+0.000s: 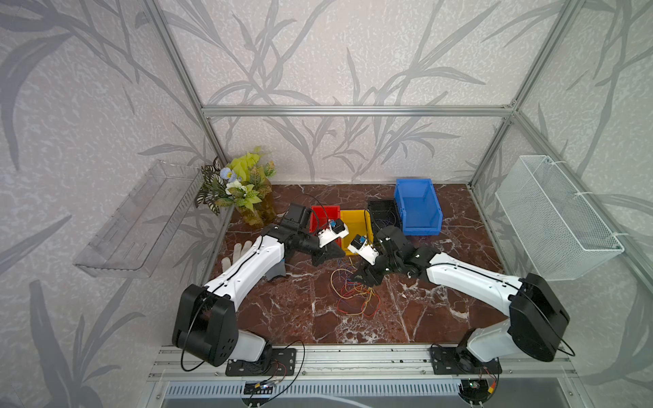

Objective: Untangle and sort cables by color
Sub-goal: Untie the cable.

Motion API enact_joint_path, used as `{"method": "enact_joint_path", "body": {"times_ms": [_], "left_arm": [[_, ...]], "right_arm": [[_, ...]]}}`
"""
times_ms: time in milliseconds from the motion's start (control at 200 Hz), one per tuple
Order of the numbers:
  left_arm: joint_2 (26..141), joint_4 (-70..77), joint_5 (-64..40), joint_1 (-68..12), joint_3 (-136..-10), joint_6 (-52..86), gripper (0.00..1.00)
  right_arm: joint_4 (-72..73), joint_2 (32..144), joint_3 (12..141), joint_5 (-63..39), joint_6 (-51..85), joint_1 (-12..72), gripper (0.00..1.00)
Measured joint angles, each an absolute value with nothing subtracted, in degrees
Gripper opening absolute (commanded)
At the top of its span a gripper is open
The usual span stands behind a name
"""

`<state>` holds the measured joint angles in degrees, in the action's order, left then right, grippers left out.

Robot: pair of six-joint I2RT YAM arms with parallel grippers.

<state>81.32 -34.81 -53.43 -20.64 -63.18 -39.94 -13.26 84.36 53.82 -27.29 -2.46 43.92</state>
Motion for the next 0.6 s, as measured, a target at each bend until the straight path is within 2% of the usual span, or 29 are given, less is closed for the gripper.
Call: {"method": "enact_joint_path", "body": {"times_ms": [205,300,385,470,505,600], "left_arm": [[81.0,-40.2,-54.1,-20.6,-66.8,-40.6,0.0],[81.0,-42.6,-54.2,-20.0,-70.1,-40.6,0.0],[80.6,-44.4,-54.9,-19.1,-73.7,-40.6,0.0],[79.8,-46.2,-55.8,-18.0,-76.9,-40.6,0.0],[79.4,-46.8,-56.1,-17.6,-78.3,-40.6,0.0],[78.5,-48.8,-56.1,-16.5,-81.6,-40.6,0.0]], "right_arm": [[-9.7,86.8,51.3,-25.5,0.4,43.9,0.64],[-7.6,89.8,50.4,-22.9,2.1,43.9,0.59],[-6.4,93.4,50.2,-21.4,3.2,43.9,0.48],[-6.0,96.5,50.2,-20.6,4.7,43.9,0.2],[-6.0,97.5,50.2,-20.5,5.0,43.8,0.11],[-5.8,99.4,49.8,-20.4,6.5,43.7,0.01]]}}
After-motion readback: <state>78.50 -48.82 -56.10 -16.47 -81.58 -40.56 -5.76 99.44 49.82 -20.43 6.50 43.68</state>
